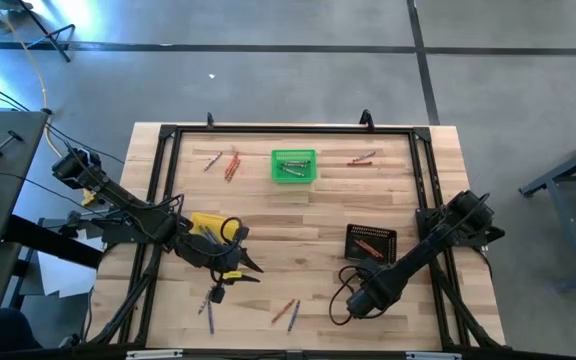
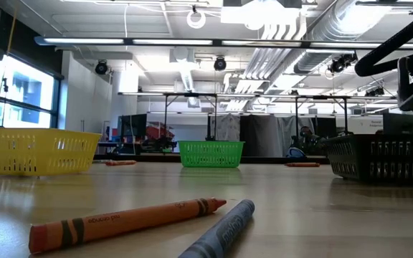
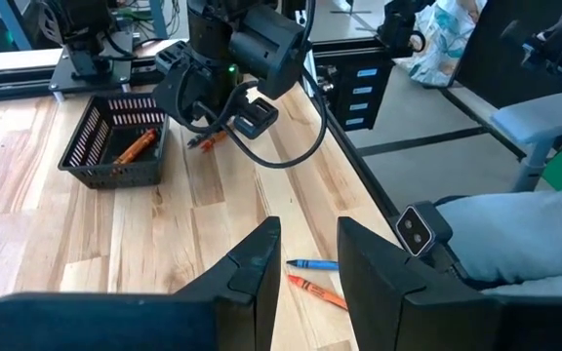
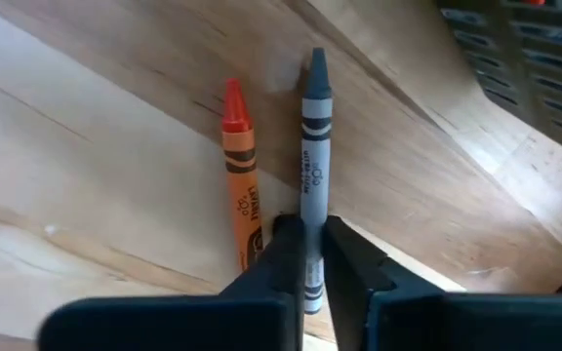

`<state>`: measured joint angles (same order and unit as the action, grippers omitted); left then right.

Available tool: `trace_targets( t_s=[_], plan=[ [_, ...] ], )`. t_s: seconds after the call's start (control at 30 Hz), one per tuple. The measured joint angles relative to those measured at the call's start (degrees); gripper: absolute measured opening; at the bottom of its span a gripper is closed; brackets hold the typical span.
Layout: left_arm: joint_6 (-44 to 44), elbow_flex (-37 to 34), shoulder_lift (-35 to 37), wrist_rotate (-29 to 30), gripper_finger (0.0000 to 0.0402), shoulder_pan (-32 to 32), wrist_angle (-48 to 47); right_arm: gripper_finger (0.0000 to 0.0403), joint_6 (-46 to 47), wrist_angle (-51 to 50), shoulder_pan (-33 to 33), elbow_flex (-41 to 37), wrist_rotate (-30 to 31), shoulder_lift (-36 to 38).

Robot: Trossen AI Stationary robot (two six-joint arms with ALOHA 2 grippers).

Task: Sort crayons
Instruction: Put the gray crayon into the green basket

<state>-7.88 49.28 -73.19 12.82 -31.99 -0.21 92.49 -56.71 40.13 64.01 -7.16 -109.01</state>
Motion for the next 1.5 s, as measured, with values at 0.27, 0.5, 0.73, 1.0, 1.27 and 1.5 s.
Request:
trace_targets(
  t_s=[0.27, 0.5, 0.73, 1.0, 1.27, 1.5],
  plan=[
    [0.0, 0.0, 0.0, 0.0, 0.009, 0.0, 0.0, 0.0006, -0.2, -0.4, 0.0, 0.0, -0.7, 0.5],
    [0.0, 0.0, 0.0, 0.3, 0.009, 0.0, 0.0, 0.0003, 0.0, -2.6, 0.0, 0.7, 1.5, 4.8],
    [-0.1, 0.0, 0.0, 1.3, 0.009, 0.0, 0.0, 0.0002, 1.5, -3.1, 0.0, 0.8, 8.8, 10.6],
    [0.6, 0.0, 0.0, 2.1, 0.009, 0.1, 0.0, 0.0001, 0.5, -1.8, -0.1, 0.8, 28.7, 17.3],
    [0.7, 0.0, 4.9, 7.7, 0.009, 3.6, -6.4, 0.0001, -6.1, -1.7, -3.4, 0.9, 48.9, 23.7],
    [2.4, 0.0, 9.1, 10.2, 0.009, 8.8, -14.4, 0.0001, -20.3, 2.8, -12.6, 0.9, 56.7, 25.0]
  ],
)
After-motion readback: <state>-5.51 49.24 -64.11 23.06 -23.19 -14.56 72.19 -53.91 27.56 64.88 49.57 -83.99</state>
